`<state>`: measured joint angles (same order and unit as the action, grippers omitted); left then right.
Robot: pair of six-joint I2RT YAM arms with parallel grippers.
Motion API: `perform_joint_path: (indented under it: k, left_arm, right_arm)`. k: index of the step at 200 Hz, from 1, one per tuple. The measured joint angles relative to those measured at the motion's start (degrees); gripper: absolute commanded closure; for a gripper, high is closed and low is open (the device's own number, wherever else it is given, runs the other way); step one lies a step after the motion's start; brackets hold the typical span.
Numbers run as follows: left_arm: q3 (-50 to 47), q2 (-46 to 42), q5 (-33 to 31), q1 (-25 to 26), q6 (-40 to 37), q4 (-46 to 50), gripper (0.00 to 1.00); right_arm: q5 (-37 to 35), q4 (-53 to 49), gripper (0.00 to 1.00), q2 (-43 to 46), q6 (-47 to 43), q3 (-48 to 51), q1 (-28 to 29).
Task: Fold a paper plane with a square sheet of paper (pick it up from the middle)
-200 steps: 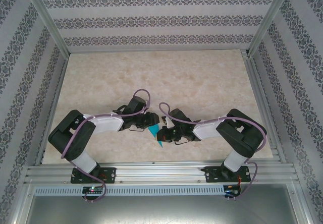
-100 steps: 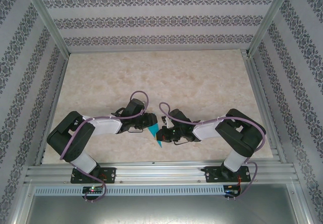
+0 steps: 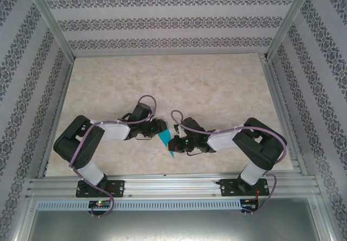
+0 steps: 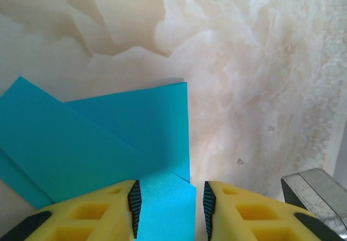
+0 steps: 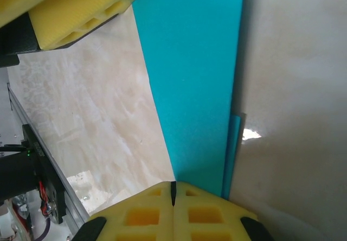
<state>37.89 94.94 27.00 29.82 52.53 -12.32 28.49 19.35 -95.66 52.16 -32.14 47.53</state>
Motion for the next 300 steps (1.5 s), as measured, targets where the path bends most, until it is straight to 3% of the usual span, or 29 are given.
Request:
perform_joint_path:
  k: [75,110,164,212,248,300]
  left_arm:
    - [2.91,1.46,-0.68,-7.45,-2.62,1.95,0.59]
    - [4.22,1.22,-2.05,-8.22,-4.72,5.09,0.59]
    - [3.93,-9.31,-3.26,-8.94,-6.25,10.23,0.56]
    - [3.13,-14.23,-0.48,-4.35,-5.99,9.81,0.6]
    - [2.56,-8.2,0.74,0.61,-4.52,6.29,0.63]
    - [2.1,0.39,-1.66,1.18,-2.93,4.28,0.67]
  right_arm:
    - [-0.17,-0.85,0.98,0.42,-1.14,-0.04,0.0]
    - [-0.15,-2.16,0.98,0.39,-1.38,-0.76,0.0]
    - [-0.09,-3.72,0.97,0.24,-1.36,-1.6,0.0]
    - [-0.11,-3.63,0.97,0.24,-1.07,-1.62,0.0]
    - [0.13,-2.64,0.97,-0.31,-0.61,-1.62,0.0]
    - [0.26,-2.38,0.96,-0.33,0.24,-1.62,0.0]
